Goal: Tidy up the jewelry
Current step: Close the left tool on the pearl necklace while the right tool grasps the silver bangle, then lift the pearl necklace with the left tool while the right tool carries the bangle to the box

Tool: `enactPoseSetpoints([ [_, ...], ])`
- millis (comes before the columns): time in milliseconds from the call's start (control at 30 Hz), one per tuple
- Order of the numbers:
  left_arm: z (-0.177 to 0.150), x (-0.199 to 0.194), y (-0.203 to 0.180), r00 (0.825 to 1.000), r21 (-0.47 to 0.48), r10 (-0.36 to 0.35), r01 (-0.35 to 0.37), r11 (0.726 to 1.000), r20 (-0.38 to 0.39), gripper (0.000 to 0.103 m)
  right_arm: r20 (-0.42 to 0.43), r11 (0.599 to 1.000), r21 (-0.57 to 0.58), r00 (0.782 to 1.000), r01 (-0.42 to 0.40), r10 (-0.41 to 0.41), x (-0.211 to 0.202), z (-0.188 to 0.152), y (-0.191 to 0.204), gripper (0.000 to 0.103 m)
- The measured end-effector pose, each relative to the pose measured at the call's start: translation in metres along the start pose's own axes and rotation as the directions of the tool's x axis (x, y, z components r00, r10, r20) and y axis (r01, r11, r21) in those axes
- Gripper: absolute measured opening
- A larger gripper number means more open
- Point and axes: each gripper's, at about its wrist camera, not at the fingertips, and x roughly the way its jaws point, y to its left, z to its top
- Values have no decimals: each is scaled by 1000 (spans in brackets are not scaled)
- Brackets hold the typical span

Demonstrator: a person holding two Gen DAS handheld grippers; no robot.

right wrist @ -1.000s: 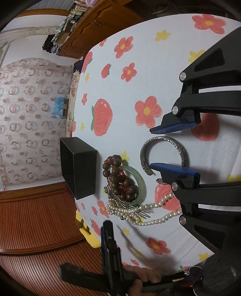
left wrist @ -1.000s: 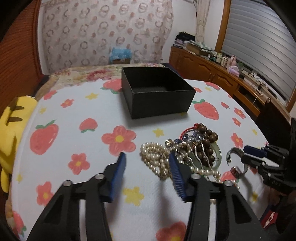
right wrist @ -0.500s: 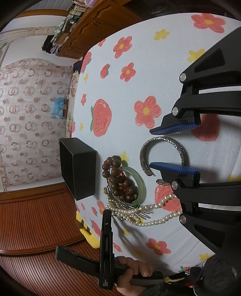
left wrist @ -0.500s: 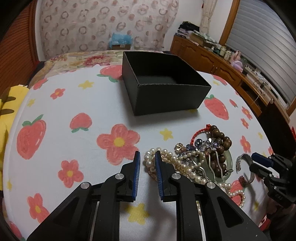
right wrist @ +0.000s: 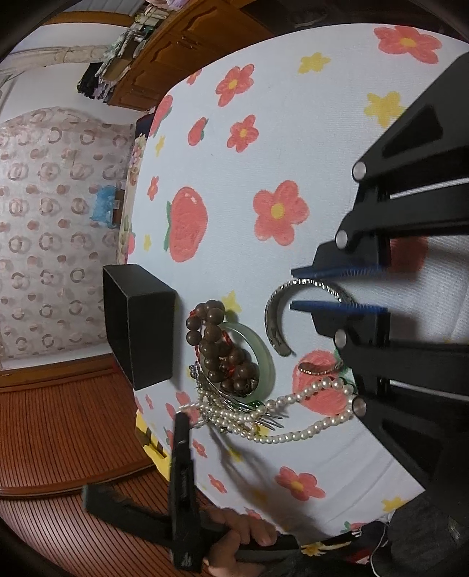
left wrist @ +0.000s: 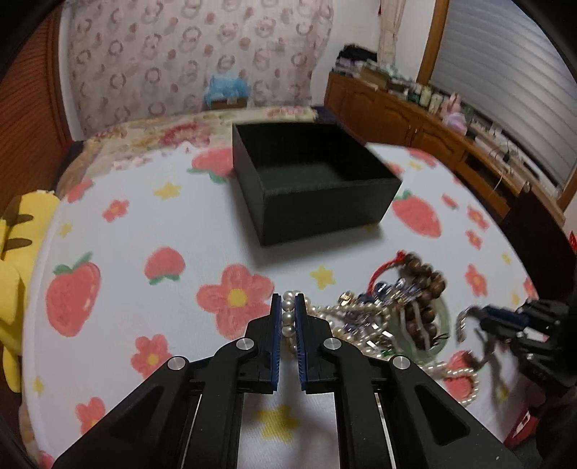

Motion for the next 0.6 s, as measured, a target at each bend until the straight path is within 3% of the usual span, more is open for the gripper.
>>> enactPoseSetpoints([
  [333, 25, -63, -20, 985, 29, -32, 27, 999, 167, 6, 15, 999, -30, 1000, 15, -14, -1, 7, 2, 5],
  [600, 42, -95, -35, 969, 59, -47, 33, 998, 244, 6, 58, 999, -44, 998, 28, -26, -11, 26, 0, 6],
])
